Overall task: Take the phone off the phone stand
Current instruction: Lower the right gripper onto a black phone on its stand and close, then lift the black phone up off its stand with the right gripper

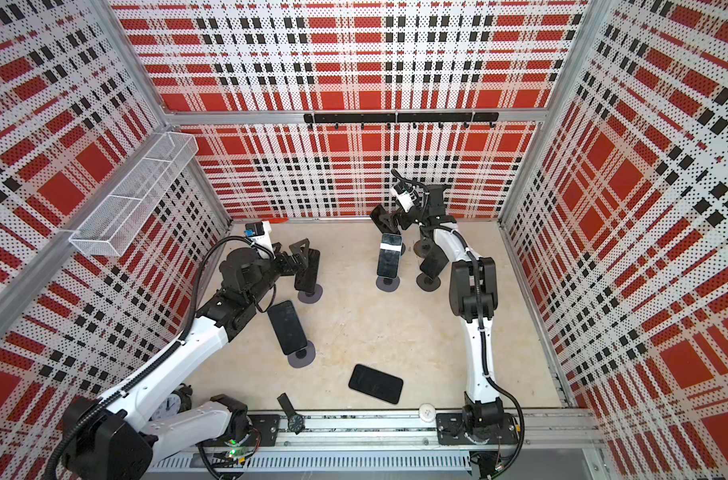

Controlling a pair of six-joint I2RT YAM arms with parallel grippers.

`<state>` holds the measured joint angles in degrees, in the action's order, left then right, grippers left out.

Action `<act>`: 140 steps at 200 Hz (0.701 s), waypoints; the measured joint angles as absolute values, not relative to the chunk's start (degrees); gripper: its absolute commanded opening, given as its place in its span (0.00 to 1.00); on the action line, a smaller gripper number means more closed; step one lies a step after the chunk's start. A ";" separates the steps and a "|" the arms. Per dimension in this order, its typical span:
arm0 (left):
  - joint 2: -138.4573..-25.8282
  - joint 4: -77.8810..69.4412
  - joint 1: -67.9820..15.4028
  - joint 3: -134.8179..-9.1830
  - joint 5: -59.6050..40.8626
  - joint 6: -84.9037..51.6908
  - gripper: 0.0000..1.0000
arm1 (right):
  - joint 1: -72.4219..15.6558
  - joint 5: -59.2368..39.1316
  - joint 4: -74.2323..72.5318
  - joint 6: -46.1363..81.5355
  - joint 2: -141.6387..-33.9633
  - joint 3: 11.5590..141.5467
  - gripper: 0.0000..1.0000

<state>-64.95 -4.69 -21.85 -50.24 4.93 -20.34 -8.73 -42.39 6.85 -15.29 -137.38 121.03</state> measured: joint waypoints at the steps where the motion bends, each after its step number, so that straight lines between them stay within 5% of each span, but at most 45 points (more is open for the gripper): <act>1: -64.95 -4.69 -21.85 -50.24 4.95 -20.34 0.98 | -8.73 -42.57 6.70 -15.33 -137.58 121.10 0.98; 140: -67.31 -4.71 -21.85 -50.24 4.91 -20.56 0.98 | -8.88 -52.42 0.43 -15.49 -143.55 123.50 1.00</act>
<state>-67.31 -4.71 -21.85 -50.24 4.91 -20.56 -8.88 -52.42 0.43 -15.49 -143.55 123.50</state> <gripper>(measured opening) 0.982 0.999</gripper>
